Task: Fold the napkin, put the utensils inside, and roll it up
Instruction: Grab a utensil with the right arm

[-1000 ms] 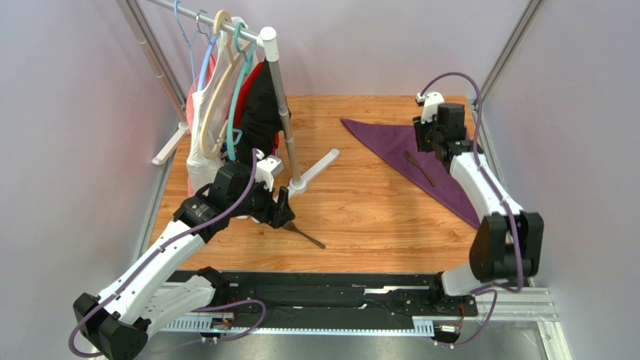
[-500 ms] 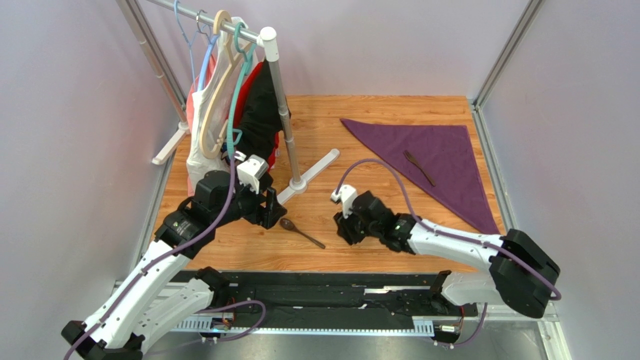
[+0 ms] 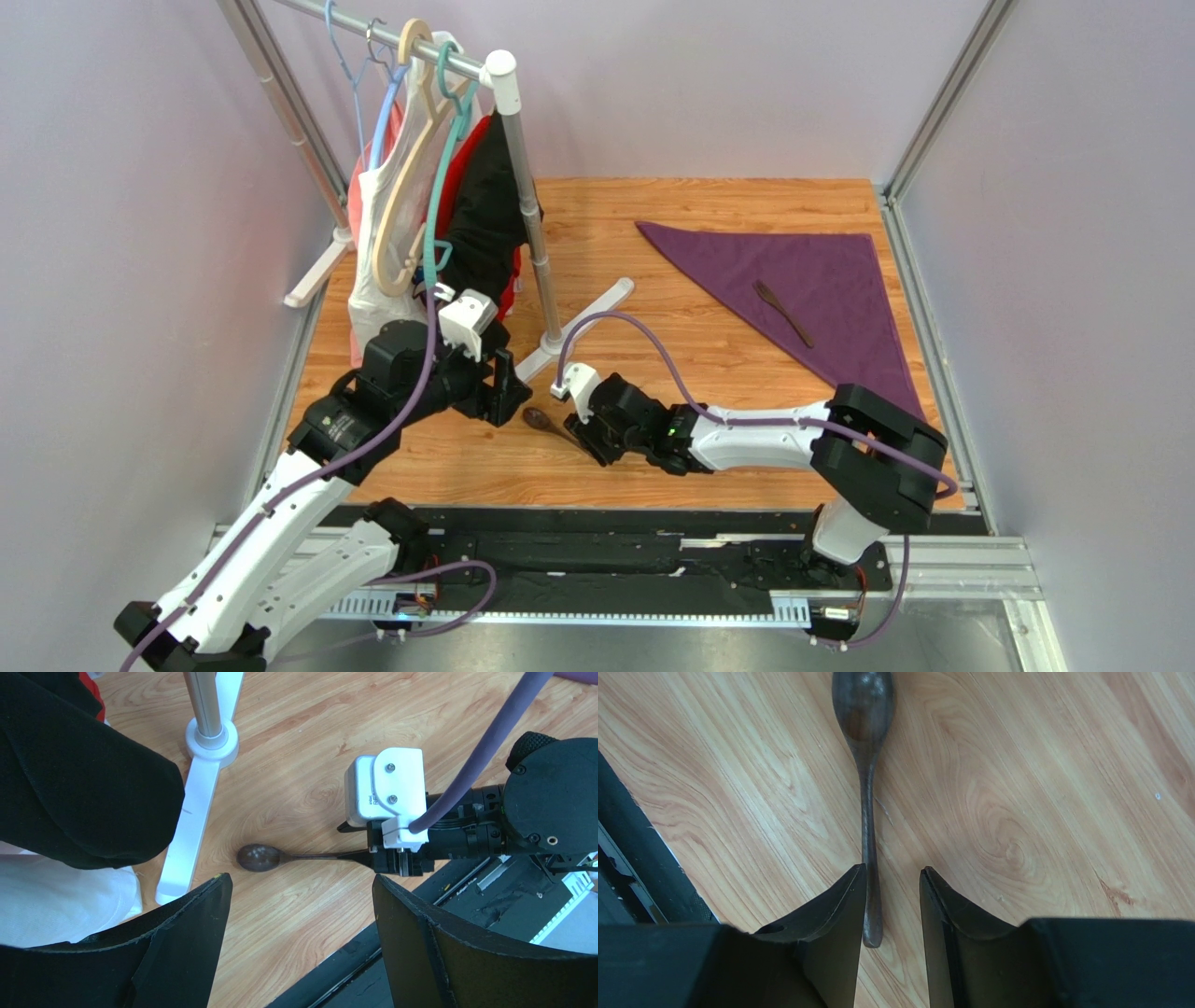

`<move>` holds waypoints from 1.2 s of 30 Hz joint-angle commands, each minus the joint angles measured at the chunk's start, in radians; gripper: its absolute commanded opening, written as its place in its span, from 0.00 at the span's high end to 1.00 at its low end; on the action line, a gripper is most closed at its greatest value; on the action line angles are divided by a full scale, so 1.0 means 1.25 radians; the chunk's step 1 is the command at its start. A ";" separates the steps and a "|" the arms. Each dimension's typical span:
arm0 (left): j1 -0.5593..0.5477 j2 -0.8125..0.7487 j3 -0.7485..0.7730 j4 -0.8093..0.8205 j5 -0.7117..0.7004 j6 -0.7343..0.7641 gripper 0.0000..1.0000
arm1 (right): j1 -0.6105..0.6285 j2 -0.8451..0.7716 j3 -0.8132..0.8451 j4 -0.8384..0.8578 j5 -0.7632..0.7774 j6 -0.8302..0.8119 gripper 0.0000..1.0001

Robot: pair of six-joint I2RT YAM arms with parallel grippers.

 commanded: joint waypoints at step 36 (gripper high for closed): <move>0.018 -0.025 0.001 0.010 0.016 -0.006 0.17 | -0.120 -0.379 -0.026 -0.319 0.171 -0.001 1.00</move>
